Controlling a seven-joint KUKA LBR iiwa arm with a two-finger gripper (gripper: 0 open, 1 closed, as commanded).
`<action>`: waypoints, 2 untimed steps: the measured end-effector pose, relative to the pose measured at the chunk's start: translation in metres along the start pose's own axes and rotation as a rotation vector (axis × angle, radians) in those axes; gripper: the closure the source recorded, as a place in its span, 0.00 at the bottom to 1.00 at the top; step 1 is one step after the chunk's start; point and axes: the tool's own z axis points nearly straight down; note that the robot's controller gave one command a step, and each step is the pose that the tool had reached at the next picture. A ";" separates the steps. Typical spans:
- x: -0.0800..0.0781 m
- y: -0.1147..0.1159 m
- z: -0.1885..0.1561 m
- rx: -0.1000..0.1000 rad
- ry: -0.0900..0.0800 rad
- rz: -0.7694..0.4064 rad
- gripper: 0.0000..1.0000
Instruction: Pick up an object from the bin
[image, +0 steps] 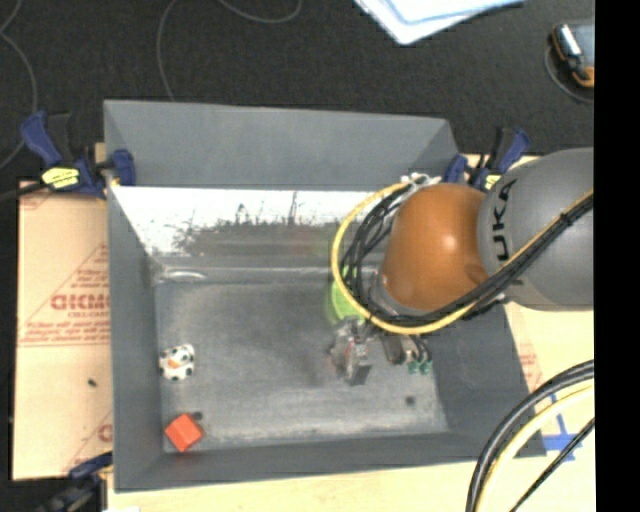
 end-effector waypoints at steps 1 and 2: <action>-0.005 0.002 -0.022 0.000 -0.006 0.039 0.00; -0.007 0.003 -0.033 0.000 -0.010 0.059 0.00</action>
Offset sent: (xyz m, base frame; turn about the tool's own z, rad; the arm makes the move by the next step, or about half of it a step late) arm 0.0000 0.0000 0.0000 0.0000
